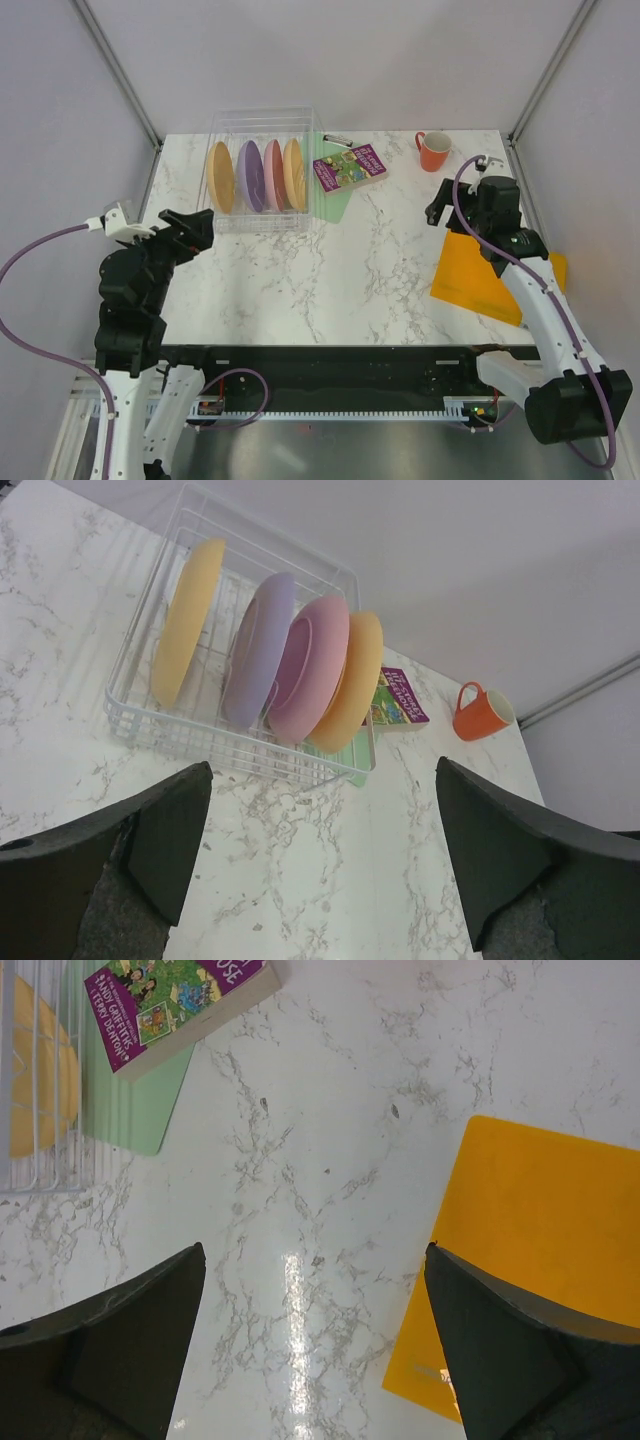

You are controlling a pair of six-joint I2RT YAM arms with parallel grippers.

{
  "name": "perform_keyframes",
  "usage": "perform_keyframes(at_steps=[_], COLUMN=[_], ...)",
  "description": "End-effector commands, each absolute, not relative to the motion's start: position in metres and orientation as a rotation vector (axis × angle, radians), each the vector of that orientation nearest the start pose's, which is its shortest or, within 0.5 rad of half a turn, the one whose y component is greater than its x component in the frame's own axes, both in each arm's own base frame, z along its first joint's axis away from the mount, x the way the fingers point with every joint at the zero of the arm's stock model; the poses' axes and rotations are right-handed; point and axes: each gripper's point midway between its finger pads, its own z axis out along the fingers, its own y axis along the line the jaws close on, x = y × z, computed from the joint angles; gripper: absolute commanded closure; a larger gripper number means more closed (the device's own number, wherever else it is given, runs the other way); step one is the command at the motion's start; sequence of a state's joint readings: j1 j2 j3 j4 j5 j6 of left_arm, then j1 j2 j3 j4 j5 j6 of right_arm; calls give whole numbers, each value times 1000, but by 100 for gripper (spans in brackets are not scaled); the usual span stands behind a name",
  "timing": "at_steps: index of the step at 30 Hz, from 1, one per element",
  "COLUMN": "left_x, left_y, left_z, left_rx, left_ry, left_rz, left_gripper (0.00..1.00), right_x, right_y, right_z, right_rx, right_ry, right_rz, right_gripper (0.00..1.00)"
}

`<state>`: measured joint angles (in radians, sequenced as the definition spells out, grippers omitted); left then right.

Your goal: Unload the plates from the dish rack

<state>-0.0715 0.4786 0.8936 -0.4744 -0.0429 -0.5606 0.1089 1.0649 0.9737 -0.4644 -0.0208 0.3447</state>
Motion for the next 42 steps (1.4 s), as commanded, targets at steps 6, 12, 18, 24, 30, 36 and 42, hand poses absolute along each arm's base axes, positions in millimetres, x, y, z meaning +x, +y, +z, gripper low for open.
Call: perform_keyframes(at_steps=[6,12,18,24,30,36,42], left_x=[224,250,281,324,377,426,448], left_y=[-91,-110,-94,-112,-171,-186,-189], left_z=[341,307,315,313,305,274,259], left_rx=[-134,-16,-25,-13,73,28,0], left_ry=[1663,1816,1802,1823,1858,1893,1892], left_rz=[-717,-773,-634,-516,-337,-156,-86], left_gripper=[0,0,0,0,0,0,1], right_x=[299,297,295,308,328,335,339], right_y=[64,73,61,52,45,40,40], right_z=[194,205,207,218,218,223,222], right_rx=[146,145,180,216,217,194,178], right_ry=[2158,2135,2112,2097,2122,2117,2125], right_rz=[354,420,356,289,223,178,163], right_gripper=[2,2,2,2,2,2,2])
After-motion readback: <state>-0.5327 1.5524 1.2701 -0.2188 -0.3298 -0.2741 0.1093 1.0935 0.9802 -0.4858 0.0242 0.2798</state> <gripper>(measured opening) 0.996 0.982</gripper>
